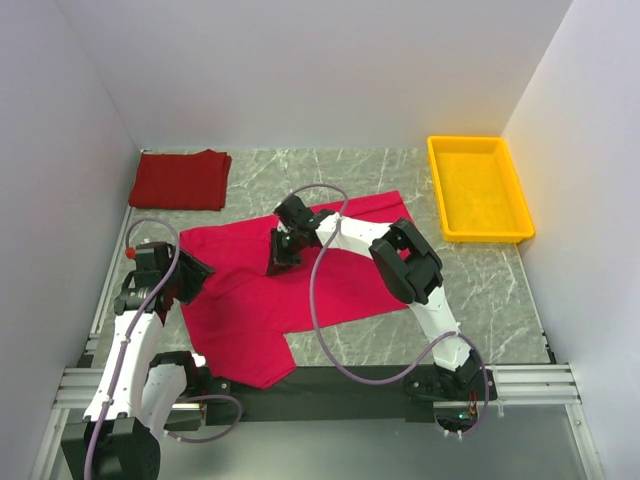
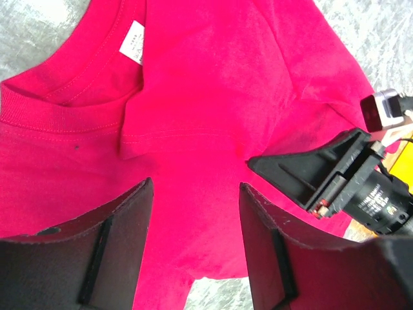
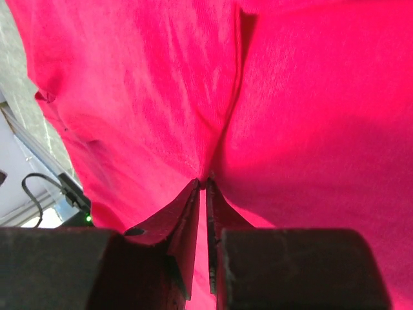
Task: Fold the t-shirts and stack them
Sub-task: Fold the tshirt
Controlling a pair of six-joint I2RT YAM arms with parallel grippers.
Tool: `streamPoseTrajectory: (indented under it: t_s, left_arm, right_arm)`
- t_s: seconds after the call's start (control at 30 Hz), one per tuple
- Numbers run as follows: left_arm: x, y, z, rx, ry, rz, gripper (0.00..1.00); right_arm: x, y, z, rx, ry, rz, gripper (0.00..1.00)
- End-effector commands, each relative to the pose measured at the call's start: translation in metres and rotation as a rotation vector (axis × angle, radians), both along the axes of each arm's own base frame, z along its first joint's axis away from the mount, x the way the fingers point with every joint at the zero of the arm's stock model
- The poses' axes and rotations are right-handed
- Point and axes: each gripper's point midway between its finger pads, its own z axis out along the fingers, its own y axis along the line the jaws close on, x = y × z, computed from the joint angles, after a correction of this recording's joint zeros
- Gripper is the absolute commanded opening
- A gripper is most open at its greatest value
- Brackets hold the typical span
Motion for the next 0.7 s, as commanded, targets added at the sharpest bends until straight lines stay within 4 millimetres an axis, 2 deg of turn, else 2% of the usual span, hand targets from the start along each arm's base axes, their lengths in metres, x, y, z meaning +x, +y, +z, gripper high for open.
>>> streamPoseTrajectory:
  t_s: [0.0,0.23,0.4,0.67]
  left_arm:
    - [0.006,0.0,0.002,-0.009,-0.011,0.003,0.6]
    - [0.004,-0.001,-0.008,-0.015,0.037,-0.002,0.56]
    - [-0.002,-0.001,-0.028,-0.026,0.138,0.01,0.47]
    - [-0.007,0.006,-0.055,-0.008,0.276,0.045,0.43]
  right_arm:
    - [0.005,0.005,0.049,0.092,-0.066,0.001,0.14]
    - [0.009,0.002,0.061,0.108,-0.084,-0.007,0.13]
    - [0.008,0.002,0.059,0.108,-0.076,-0.006,0.13]
    - [0.009,0.002,0.059,0.119,-0.067,-0.009,0.13]
